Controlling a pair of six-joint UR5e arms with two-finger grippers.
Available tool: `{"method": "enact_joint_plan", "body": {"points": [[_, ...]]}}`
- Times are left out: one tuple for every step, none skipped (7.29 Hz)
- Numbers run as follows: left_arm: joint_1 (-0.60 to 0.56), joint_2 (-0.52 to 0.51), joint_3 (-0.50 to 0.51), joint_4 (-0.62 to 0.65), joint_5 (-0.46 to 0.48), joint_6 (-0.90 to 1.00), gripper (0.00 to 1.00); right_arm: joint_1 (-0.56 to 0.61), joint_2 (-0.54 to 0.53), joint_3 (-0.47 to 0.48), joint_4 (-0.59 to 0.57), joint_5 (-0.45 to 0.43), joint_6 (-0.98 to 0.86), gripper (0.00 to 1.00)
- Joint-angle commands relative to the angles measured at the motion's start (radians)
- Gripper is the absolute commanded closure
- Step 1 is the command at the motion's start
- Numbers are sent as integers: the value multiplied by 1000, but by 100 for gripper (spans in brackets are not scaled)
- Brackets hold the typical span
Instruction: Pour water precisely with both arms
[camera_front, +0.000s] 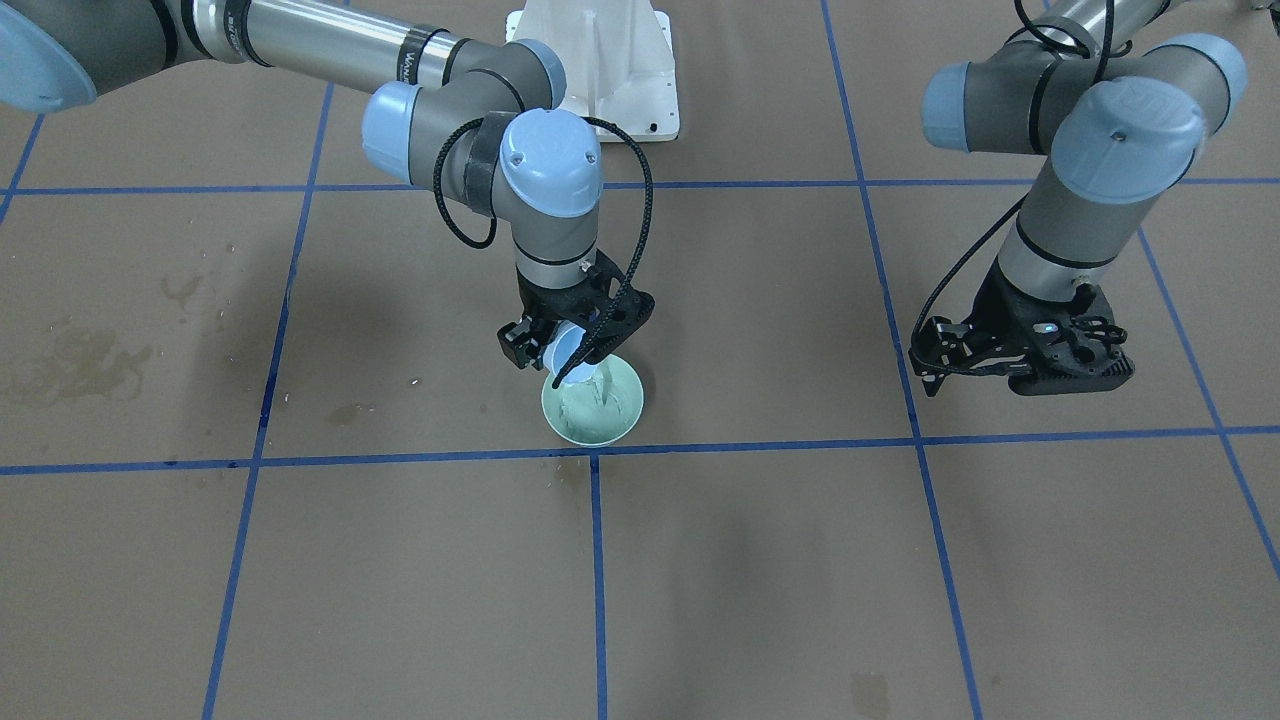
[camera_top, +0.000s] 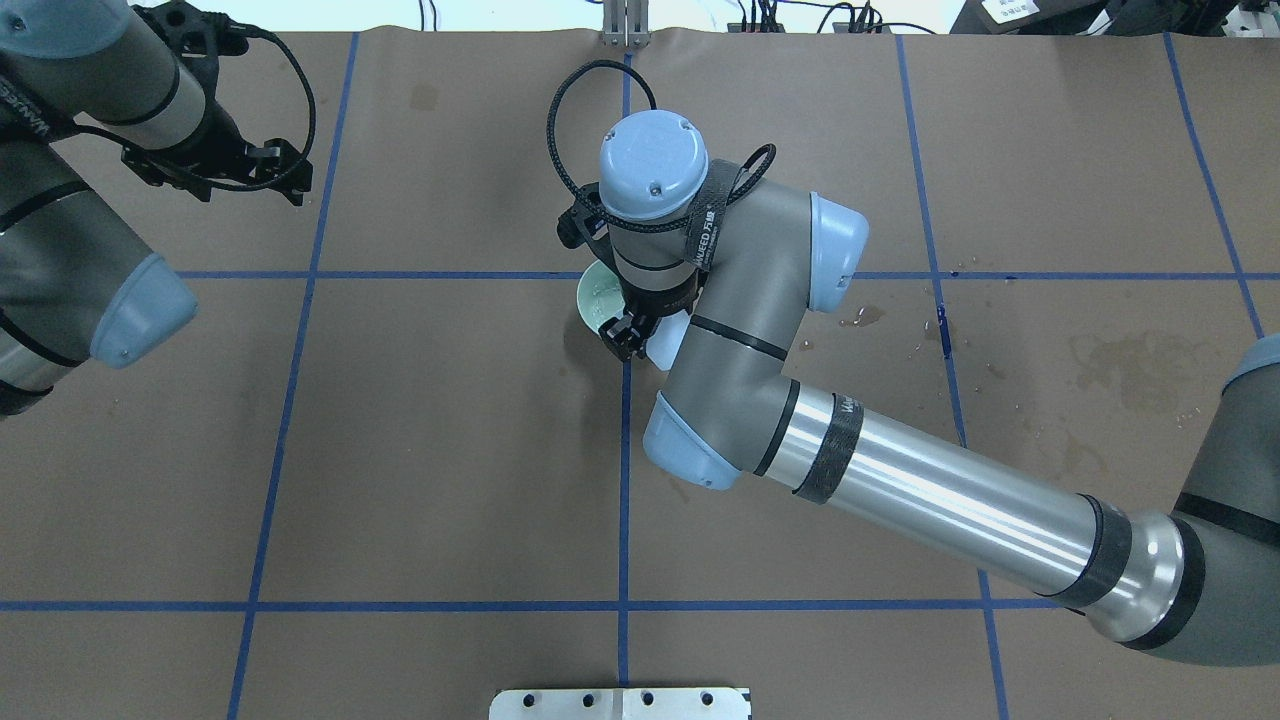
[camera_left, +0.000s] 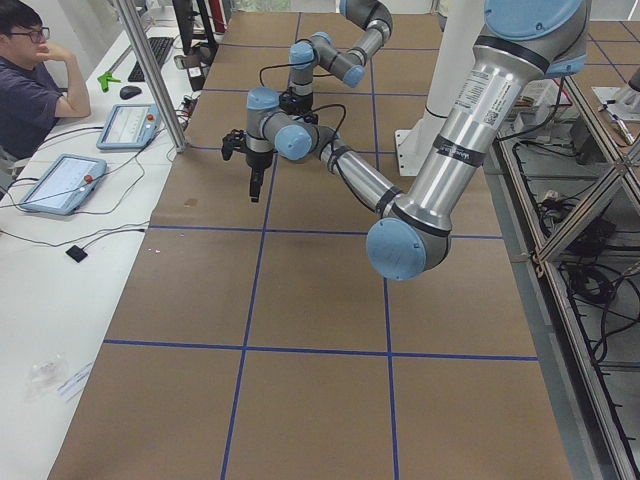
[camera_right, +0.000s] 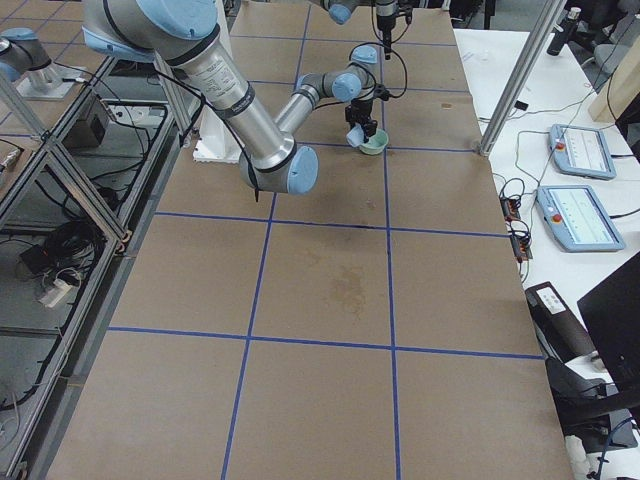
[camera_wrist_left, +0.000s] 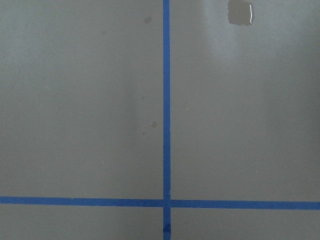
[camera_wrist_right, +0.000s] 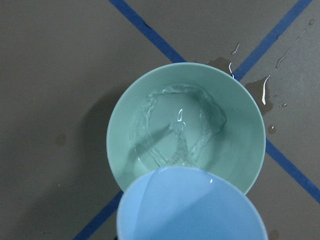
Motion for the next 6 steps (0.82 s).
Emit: {"method": "enact_joint_plan", "body": {"points": [[0,5,-1,0,-1,-2,0,2,9,-3,-50,19,-29,100],[1,5,-1,0,0,-8,0,3,10,-1,-58,17,-45,100],[1,5,-1,0,0,-11,0,3,10,-1,-58,17,-44,100],[3,5,-1,0,-1,-12,0,9,10,12,-44,16,-27,100],[3,4,-1,0,0,-17,0,16,7,34,-18,16,15,100],[3,5,-1,-2,0,-18,0,17,-29,64,79,8,70,100]]}}
